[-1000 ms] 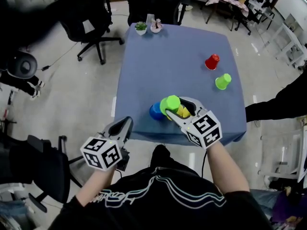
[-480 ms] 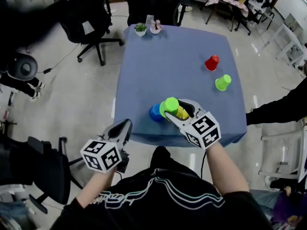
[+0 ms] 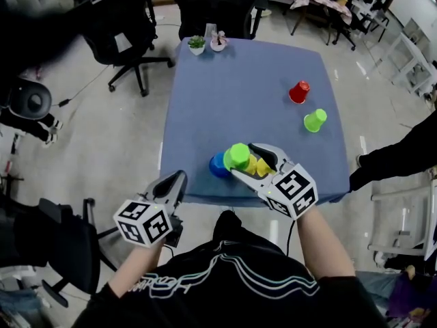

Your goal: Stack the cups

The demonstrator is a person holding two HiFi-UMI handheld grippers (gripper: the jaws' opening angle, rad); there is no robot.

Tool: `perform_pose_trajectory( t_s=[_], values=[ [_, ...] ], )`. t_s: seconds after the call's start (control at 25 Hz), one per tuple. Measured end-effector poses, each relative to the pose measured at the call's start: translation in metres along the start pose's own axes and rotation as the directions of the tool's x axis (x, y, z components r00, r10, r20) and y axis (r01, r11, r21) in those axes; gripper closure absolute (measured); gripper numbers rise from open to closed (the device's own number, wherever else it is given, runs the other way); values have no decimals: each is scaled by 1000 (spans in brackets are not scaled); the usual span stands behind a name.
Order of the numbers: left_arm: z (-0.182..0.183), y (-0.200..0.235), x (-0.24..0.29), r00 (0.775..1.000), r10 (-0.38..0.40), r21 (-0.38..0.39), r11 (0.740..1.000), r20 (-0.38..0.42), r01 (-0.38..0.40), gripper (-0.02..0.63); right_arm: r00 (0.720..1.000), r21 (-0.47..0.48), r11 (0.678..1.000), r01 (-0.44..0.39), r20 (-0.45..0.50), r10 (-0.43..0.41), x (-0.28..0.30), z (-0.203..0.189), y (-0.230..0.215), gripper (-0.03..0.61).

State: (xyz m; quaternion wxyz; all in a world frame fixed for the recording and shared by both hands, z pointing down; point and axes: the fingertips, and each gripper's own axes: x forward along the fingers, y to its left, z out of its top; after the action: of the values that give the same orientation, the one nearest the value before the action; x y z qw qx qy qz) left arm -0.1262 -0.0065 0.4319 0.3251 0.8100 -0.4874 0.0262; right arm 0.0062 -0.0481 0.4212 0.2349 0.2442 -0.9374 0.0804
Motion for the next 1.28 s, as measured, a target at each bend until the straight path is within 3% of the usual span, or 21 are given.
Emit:
perform_pose_trajectory(
  t_s=[0.28,0.6,0.92,1.28],
  values=[
    [12,0,15,1000,1,3,1000,1,-1,589,997,25,999,46,68,-48,-33,22,-27,275],
    [34,-2,48,1000,-4,22,1000,0,4,589,964,124,963,238,89,-250,-58,12,-110,275],
    [53,4,92,999,21,31,999,-25,-20,589,882,218,867,449,48,-469,-70,-17,-202,276],
    [65,9,133,998,39,45,998,-51,-36,589,770,253,742,621,-20,-638,-60,-41,-284,275]
  ],
)
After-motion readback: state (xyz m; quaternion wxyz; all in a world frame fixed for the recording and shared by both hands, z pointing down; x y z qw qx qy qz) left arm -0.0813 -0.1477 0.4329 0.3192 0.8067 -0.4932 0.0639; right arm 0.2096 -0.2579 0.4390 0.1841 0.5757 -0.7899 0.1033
